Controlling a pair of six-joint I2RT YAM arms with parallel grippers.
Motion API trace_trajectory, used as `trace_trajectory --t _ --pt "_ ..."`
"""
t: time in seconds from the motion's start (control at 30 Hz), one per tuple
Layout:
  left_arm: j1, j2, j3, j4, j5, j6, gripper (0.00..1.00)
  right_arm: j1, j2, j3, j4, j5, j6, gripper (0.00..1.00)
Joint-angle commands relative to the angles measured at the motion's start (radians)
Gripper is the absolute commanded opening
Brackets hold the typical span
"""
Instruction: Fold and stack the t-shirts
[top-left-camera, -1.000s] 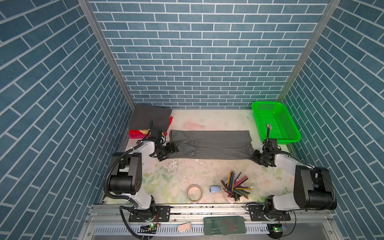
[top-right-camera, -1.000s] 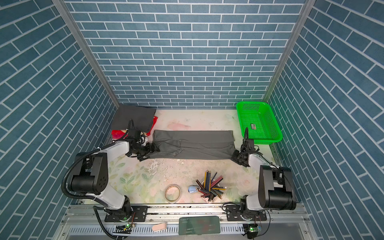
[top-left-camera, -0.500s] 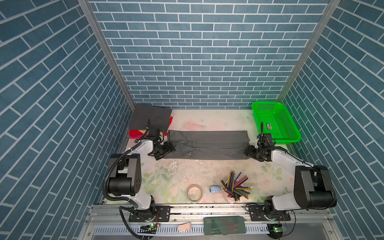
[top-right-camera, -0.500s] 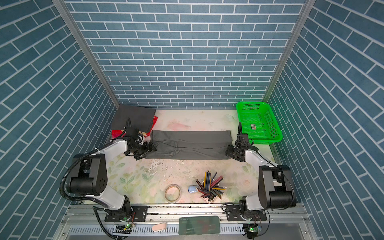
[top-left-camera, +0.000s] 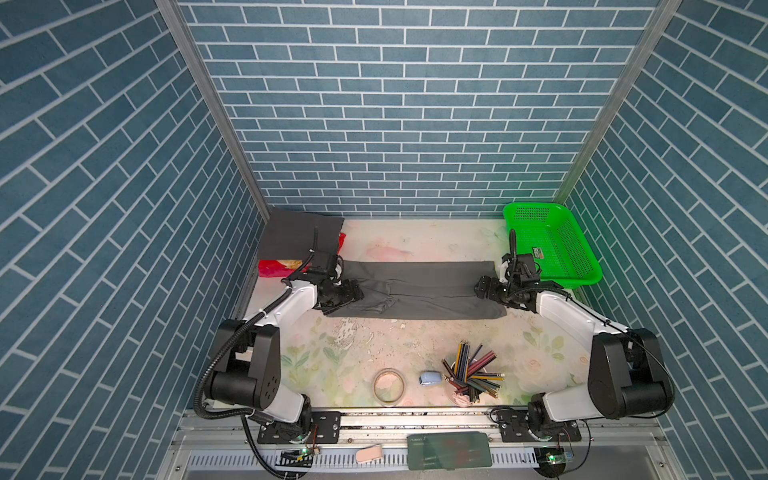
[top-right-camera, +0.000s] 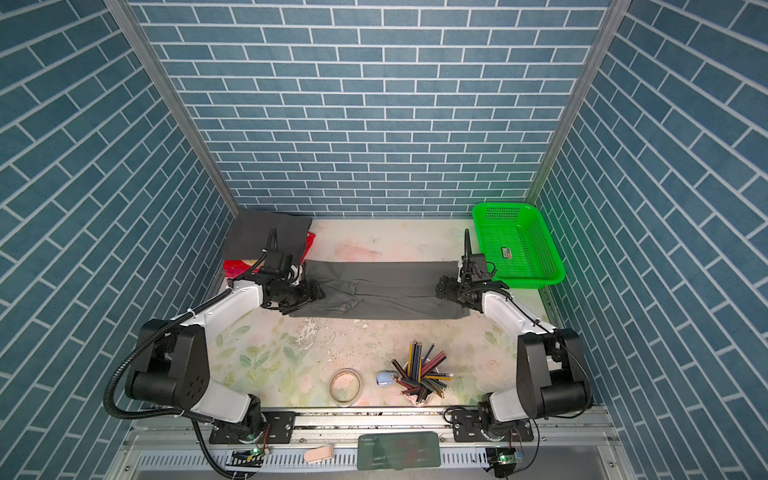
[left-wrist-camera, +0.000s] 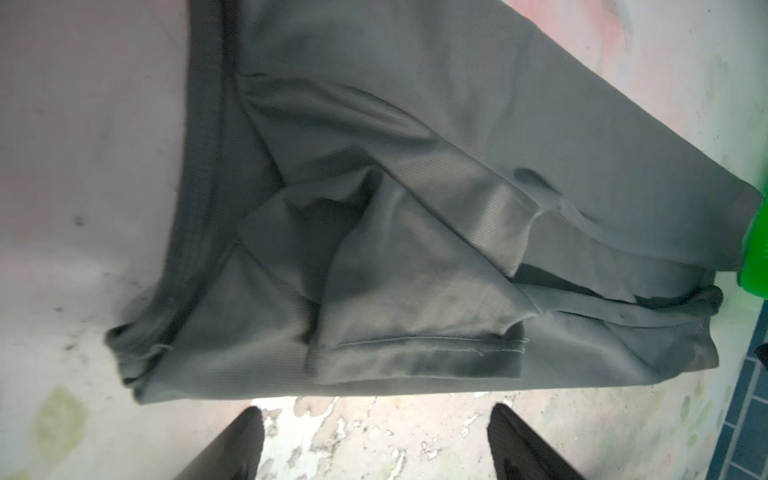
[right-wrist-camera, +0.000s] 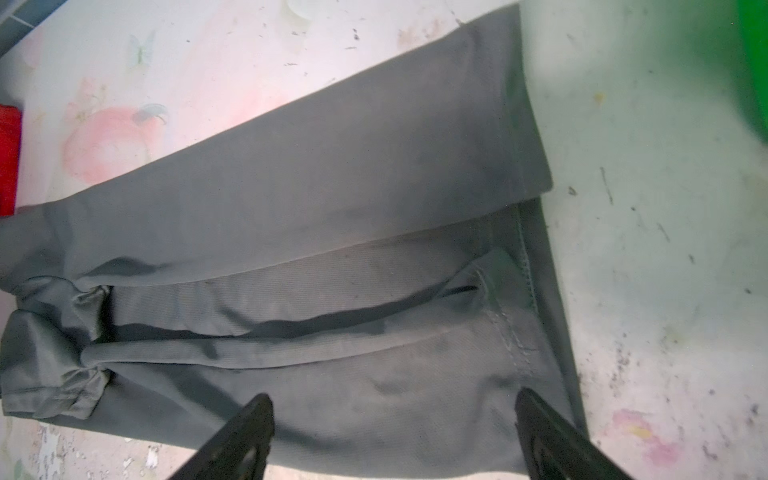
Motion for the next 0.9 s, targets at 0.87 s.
trace_trajectory --t 0.87 --pt "-0.068 0.197 0.056 0.111 0.018 -0.036 0.87 0.029 0.027 0.006 0.033 -0.007 -0.007 0.95"
